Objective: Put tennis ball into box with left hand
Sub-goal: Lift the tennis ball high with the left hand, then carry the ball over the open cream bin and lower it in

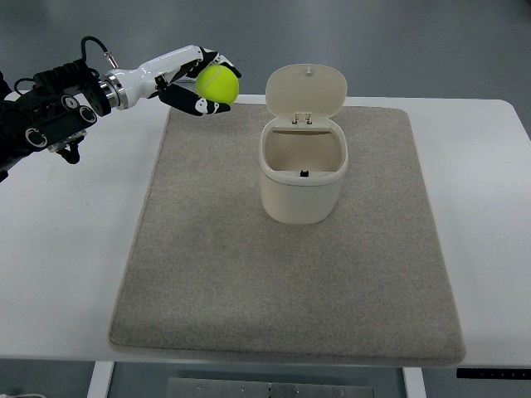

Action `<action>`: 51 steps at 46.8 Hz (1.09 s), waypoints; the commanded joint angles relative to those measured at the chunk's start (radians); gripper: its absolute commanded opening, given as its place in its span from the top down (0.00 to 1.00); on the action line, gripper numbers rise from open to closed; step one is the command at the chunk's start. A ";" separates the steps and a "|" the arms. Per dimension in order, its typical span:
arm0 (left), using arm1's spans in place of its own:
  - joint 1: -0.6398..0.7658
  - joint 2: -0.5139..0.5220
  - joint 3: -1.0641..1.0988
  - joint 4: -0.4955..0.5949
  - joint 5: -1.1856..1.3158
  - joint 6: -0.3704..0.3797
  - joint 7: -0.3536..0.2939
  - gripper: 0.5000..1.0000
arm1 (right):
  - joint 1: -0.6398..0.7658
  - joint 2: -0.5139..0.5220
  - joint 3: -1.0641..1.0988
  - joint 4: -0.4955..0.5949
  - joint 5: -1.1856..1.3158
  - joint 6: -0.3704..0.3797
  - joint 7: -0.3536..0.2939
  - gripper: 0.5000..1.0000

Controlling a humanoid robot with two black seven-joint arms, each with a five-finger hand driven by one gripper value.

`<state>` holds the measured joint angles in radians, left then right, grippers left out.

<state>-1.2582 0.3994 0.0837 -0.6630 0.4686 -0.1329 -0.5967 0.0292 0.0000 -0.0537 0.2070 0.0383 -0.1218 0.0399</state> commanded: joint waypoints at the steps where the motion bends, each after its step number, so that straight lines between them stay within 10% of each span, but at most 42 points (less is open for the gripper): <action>1: -0.010 -0.002 -0.050 -0.001 -0.090 -0.010 0.000 1.00 | 0.000 0.000 0.000 0.000 0.000 -0.001 0.000 0.20; 51: -0.181 -0.007 -0.147 -0.468 -0.004 -0.054 0.001 1.00 | 0.000 0.000 0.000 0.000 0.000 0.001 0.000 0.20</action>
<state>-1.4387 0.3899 -0.0762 -1.1280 0.4511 -0.1859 -0.5961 0.0293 0.0000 -0.0537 0.2071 0.0383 -0.1219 0.0399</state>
